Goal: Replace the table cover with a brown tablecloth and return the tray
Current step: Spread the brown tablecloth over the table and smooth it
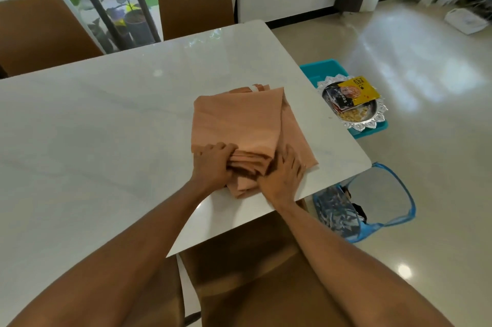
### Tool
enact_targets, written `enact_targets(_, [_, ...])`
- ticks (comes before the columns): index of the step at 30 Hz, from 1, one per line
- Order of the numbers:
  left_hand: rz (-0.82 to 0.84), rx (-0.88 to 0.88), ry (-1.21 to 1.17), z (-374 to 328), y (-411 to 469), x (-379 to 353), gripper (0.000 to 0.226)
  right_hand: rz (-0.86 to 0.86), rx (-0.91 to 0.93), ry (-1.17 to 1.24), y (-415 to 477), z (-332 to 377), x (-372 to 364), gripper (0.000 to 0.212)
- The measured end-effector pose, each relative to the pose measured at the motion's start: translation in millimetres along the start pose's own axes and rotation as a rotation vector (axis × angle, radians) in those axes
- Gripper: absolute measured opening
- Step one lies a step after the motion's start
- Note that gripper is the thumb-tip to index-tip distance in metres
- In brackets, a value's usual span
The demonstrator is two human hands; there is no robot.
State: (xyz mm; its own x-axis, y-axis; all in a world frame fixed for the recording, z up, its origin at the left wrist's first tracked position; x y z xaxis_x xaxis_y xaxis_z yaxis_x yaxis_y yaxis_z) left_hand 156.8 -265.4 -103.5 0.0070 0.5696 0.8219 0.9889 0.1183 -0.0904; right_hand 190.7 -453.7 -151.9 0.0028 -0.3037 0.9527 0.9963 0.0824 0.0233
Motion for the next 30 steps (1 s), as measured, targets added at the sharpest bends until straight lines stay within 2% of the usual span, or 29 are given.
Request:
enact_targets(3, [0.083, 0.021, 0.091, 5.1, -4.5, -13.7, 0.054, 0.093, -0.086, 0.036, -4.0, -4.6, 6.5, 0.082])
enact_targets(6, [0.021, -0.046, 0.122, -3.4, 1.0, -11.3, 0.035, 0.05, -0.15, 0.101, 5.8, -5.5, 25.3, 0.051])
enact_targets(7, [-0.016, -0.064, 0.069, -5.1, 3.3, -8.2, 0.025, 0.022, -0.157, 0.139, 10.5, -5.1, 31.9, 0.048])
enact_targets(9, [-0.124, -0.076, -0.09, -5.9, 5.7, -0.3, 0.014, -0.009, -0.168, 0.155, 19.9, -6.9, 38.7, 0.057])
enact_targets(11, [-0.228, -0.06, -0.226, -7.8, 4.6, 9.1, 0.012, 0.045, -0.25, 0.11, 26.3, -15.2, 35.4, 0.079])
enact_targets(13, [-0.23, -0.042, -0.307, -6.8, 5.4, 13.5, 0.012, 0.166, -0.424, 0.153, 25.7, -27.2, 29.4, 0.109])
enact_targets(15, [-0.139, -0.026, -0.325, -1.8, 7.3, 10.8, 0.012, 0.218, -0.499, 0.181, 24.4, -34.2, 24.5, 0.117])
enact_targets(16, [-0.058, -0.02, -0.276, -0.1, 7.7, 7.3, 0.018, 0.223, -0.492, 0.161, 25.1, -36.0, 23.0, 0.112])
enact_targets(19, [0.176, -0.038, 0.026, 1.3, 2.6, -11.2, 0.056, 0.181, -0.441, 0.114, 31.6, -40.4, 21.9, 0.086])
enact_targets(22, [0.12, -0.003, 0.037, -5.6, -5.7, -20.4, 0.071, 0.122, -0.468, 0.168, 38.8, -51.0, 26.0, 0.069])
enact_targets(25, [0.166, -0.006, 0.109, -13.1, -10.5, -37.5, 0.087, 0.049, -0.534, 0.225, 45.5, -64.4, 31.0, 0.05])
enact_targets(28, [0.182, -0.007, 0.138, -17.9, -11.4, -51.6, 0.097, 0.005, -0.368, 0.146, 58.6, -57.9, 45.0, 0.052])
enact_targets(30, [0.182, 0.016, 0.115, -20.5, -8.1, -55.7, 0.104, 0.127, -0.311, 0.263, 68.6, -47.1, 43.4, 0.052])
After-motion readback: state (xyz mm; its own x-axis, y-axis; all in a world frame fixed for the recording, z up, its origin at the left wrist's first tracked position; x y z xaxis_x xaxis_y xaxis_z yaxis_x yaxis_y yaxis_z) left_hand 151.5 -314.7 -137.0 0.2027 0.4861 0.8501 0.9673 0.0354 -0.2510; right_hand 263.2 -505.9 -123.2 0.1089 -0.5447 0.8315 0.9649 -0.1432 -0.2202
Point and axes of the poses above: each hand's wrist, its own y-axis towards the middle knuckle, its own x-axis out of the back of the hand, z = x × y, the point moved 5 cm from there along y, towards the middle knuckle, and after that the axes turned 15 degrees about -y, right-handed, at the moved point
